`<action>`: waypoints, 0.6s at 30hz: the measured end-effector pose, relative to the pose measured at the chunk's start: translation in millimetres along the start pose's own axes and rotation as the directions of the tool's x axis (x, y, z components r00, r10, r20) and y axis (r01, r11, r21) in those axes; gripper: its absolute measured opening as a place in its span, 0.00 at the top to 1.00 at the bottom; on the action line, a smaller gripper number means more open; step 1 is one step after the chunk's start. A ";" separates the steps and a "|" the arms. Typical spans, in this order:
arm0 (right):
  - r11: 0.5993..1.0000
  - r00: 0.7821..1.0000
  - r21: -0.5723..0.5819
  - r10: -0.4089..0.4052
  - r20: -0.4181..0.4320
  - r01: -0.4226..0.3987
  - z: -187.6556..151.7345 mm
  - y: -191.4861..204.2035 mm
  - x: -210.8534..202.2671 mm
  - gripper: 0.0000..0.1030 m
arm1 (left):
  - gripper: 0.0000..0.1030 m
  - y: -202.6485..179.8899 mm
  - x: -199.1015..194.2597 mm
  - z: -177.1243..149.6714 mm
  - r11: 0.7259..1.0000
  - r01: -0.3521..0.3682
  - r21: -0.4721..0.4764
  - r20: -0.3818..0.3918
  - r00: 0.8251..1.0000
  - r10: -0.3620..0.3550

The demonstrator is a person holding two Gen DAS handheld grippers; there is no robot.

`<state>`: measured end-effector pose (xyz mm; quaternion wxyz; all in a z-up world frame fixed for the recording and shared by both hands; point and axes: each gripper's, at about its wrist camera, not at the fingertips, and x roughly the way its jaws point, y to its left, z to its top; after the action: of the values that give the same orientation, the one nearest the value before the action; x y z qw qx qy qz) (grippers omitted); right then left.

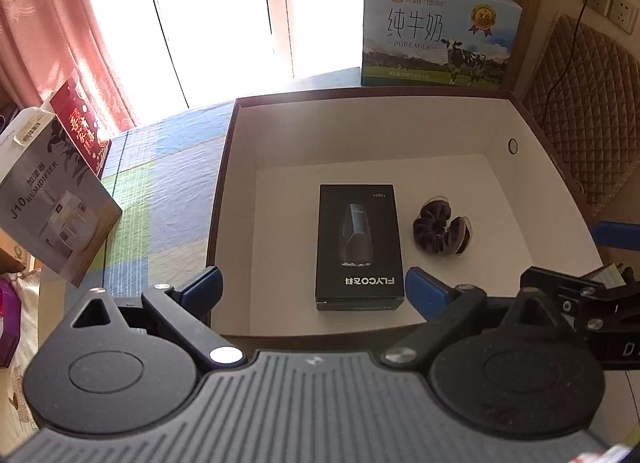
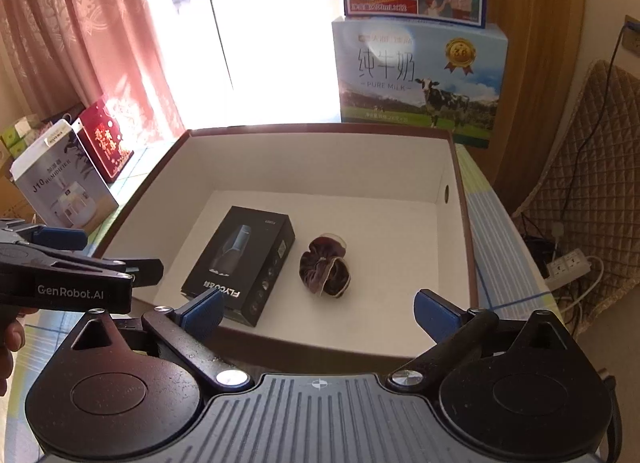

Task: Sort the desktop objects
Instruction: 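Withdraw both tools from the brown box back over the table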

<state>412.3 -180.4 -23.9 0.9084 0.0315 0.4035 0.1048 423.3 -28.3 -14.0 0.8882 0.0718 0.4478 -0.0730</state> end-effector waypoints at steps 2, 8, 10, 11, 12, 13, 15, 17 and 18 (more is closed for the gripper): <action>1.000 1.000 0.001 -0.001 0.011 0.001 -2.4 1.5 -8.6 0.03 | 0.06 0.1 -6.2 -3.7 1.000 -0.003 -0.003 0.005 1.000 0.003; 1.000 0.999 0.008 0.003 0.043 -0.004 -12.6 5.5 -33.6 0.03 | 0.06 0.0 -30.1 -14.9 1.000 -0.008 -0.013 0.032 0.999 0.009; 1.000 0.999 0.012 0.007 0.052 -0.007 -18.4 6.8 -42.3 0.02 | 0.06 -0.6 -39.2 -19.6 1.000 -0.012 -0.018 0.042 0.999 0.012; 1.000 0.998 0.015 0.009 0.054 -0.010 -21.5 7.4 -46.8 0.02 | 0.06 -1.0 -43.5 -22.0 1.000 -0.012 -0.020 0.047 0.999 0.013; 1.000 0.998 0.017 0.012 0.057 -0.013 -24.9 8.1 -51.3 0.02 | 0.06 -1.5 -47.9 -24.4 1.000 -0.013 -0.023 0.050 0.999 0.014; 1.000 0.998 0.018 0.013 0.060 -0.015 -28.1 8.7 -55.3 0.02 | 0.06 -2.0 -51.8 -27.1 1.000 -0.016 -0.025 0.052 0.998 0.017; 1.000 0.998 0.020 0.015 0.067 -0.017 -34.6 10.3 -64.5 0.02 | 0.06 -3.3 -59.8 -33.3 1.000 -0.017 -0.025 0.058 0.998 0.019; 0.999 0.997 0.024 0.019 0.074 -0.021 -40.5 11.1 -73.7 0.02 | 0.06 -4.8 -67.3 -39.6 1.000 -0.015 -0.026 0.061 0.998 0.016; 0.999 0.997 0.026 0.022 0.079 -0.024 -42.8 11.1 -78.5 0.02 | 0.06 -5.3 -71.1 -43.0 1.000 -0.014 -0.026 0.062 0.998 0.015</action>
<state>327.6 -187.6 5.9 0.9218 0.0522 0.3684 0.1086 346.6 -20.5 17.7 0.9031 0.0615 0.4204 -0.0630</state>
